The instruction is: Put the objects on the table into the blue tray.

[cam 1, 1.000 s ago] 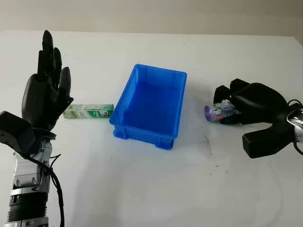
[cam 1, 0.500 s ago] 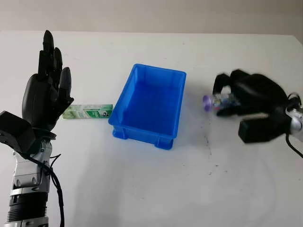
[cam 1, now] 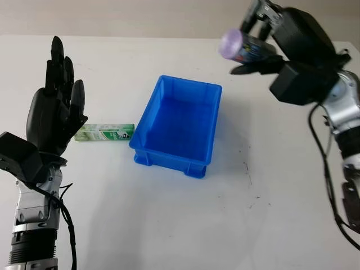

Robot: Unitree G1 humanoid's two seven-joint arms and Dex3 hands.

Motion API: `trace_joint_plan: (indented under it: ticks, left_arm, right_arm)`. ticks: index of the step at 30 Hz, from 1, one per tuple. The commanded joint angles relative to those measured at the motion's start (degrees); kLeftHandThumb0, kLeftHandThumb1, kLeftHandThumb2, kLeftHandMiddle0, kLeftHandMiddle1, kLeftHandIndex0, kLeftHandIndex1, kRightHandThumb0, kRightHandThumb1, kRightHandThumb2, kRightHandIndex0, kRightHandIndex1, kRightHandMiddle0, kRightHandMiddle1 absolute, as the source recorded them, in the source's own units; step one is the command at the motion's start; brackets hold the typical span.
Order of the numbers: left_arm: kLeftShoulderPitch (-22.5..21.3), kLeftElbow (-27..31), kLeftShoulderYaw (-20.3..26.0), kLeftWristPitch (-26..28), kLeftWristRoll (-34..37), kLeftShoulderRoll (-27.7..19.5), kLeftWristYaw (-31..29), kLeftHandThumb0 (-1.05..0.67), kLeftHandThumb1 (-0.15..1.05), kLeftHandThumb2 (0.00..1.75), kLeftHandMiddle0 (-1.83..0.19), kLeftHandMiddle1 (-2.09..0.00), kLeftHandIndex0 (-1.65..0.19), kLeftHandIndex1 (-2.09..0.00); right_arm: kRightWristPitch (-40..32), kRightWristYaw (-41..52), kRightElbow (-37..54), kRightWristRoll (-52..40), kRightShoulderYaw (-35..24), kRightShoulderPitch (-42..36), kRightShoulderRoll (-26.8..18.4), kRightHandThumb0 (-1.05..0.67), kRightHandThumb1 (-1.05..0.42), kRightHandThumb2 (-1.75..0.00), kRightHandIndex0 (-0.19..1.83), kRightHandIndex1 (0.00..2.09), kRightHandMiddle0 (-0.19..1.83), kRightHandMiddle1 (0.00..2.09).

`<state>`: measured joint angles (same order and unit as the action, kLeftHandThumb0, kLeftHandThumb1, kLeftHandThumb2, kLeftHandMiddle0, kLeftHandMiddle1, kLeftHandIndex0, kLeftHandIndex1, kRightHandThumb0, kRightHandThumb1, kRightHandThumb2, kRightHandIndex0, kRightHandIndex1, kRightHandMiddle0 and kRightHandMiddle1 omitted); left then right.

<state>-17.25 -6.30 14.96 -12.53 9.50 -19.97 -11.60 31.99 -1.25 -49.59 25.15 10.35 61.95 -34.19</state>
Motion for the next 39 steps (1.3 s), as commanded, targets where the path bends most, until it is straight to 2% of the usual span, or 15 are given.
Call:
trace_joint_plan:
  ticks: [1,7,10,11,17,21,23,26,28,31,33,35,38,39]
  left_arm:
    - [0.39,0.82,0.29,-0.1,-0.15,0.02,0.3,-0.77,1.05,0.61,0.19,0.0,0.19,0.0]
    - [0.2,0.83,0.11,-0.44,-0.23,0.17,0.6,-0.77,1.05,0.6,0.19,0.0,0.19,0.0]
    - [0.22,0.68,0.02,-0.97,-0.31,0.19,0.51,-0.76,1.05,0.61,0.19,0.0,0.19,0.0]
    - [0.29,0.69,-0.02,-1.05,-0.44,0.13,0.53,-0.76,1.05,0.61,0.19,0.0,0.19,0.0]
    - [0.59,1.39,-0.1,-0.44,-0.53,0.43,1.22,-0.76,1.05,0.6,0.19,0.0,0.19,0.0]
    - [0.87,1.94,-0.29,-0.13,-0.62,0.44,1.56,-0.76,1.05,0.61,0.19,0.0,0.19,0.0]
    - [1.03,2.22,-0.23,0.16,-0.45,0.39,1.52,-0.76,1.05,0.61,0.19,0.0,0.19,0.0]
    - [1.12,2.2,-0.07,0.03,-0.24,0.28,1.33,-0.76,1.05,0.61,0.19,0.0,0.19,0.0]
    - [1.13,2.04,0.01,-0.16,-0.26,0.28,1.39,-0.76,1.05,0.61,0.19,0.0,0.19,0.0]
    - [1.02,1.86,0.03,-0.08,-0.15,0.25,1.32,-0.76,1.05,0.6,0.19,0.0,0.19,0.0]
    - [0.87,1.8,-0.02,0.01,-0.16,0.24,1.31,-0.76,1.05,0.61,0.19,0.0,0.19,0.0]
    - [0.71,1.61,0.01,0.06,0.05,0.29,1.24,-0.76,1.05,0.6,0.19,0.0,0.19,0.0]
    - [0.51,1.29,-0.05,-0.2,-0.1,0.29,1.31,-0.76,1.05,0.6,0.19,0.0,0.19,0.0]
    - [0.47,1.25,-0.06,-0.24,-0.07,0.33,1.3,-0.76,1.05,0.6,0.19,0.0,0.19,0.0]
  right_arm:
    - [1.09,-1.0,-1.39,-0.63,-0.25,2.46,2.22,-0.17,-0.91,-0.07,1.15,2.09,1.07,2.09]
    - [5.16,0.35,-5.93,-0.67,2.04,3.54,8.31,-0.21,-1.01,-0.1,1.19,2.09,1.09,2.09]
    - [5.48,1.2,-6.6,0.01,3.36,3.06,10.24,-0.22,-1.04,-0.09,1.12,2.09,0.97,2.09]
    - [6.46,0.65,-7.06,0.91,4.27,2.89,10.95,-0.25,-1.03,-0.07,0.97,2.09,0.83,2.09]
    - [8.07,1.46,-9.79,3.37,7.24,2.97,13.42,-0.27,-1.04,-0.09,1.02,2.09,0.8,2.09]
    - [6.18,4.64,-9.95,5.26,9.39,3.27,13.24,-0.28,-1.04,-0.06,0.92,2.09,0.72,2.09]
    - [4.64,7.46,-9.92,6.09,10.38,3.74,12.62,-0.32,-1.03,-0.05,0.79,2.09,0.61,2.09]
    - [2.56,11.01,-9.36,7.72,11.88,4.42,11.71,-0.34,-1.01,-0.05,0.75,2.09,0.53,2.09]
    - [1.23,12.98,-8.7,8.81,12.68,4.73,10.95,-0.36,-0.99,-0.05,0.63,2.09,0.43,2.09]
    - [-0.09,14.32,-7.84,10.37,13.66,5.06,9.95,-0.44,-0.95,-0.05,0.39,2.09,0.26,2.09]
    - [-0.31,15.85,-7.44,10.83,14.17,5.41,9.23,-0.53,-0.95,-0.05,0.04,2.06,0.03,2.06]
    - [-0.27,17.78,-6.94,10.77,14.36,5.71,8.49,-0.56,-0.95,-0.05,-0.05,1.85,0.0,1.84]
    - [-0.88,20.73,-5.52,11.29,14.79,6.19,7.32,-0.63,-0.99,-0.06,0.12,0.88,0.07,1.19]
    - [-0.51,21.28,-5.19,10.97,14.58,6.15,7.01,-0.68,-1.02,-0.07,0.18,0.5,0.08,0.88]
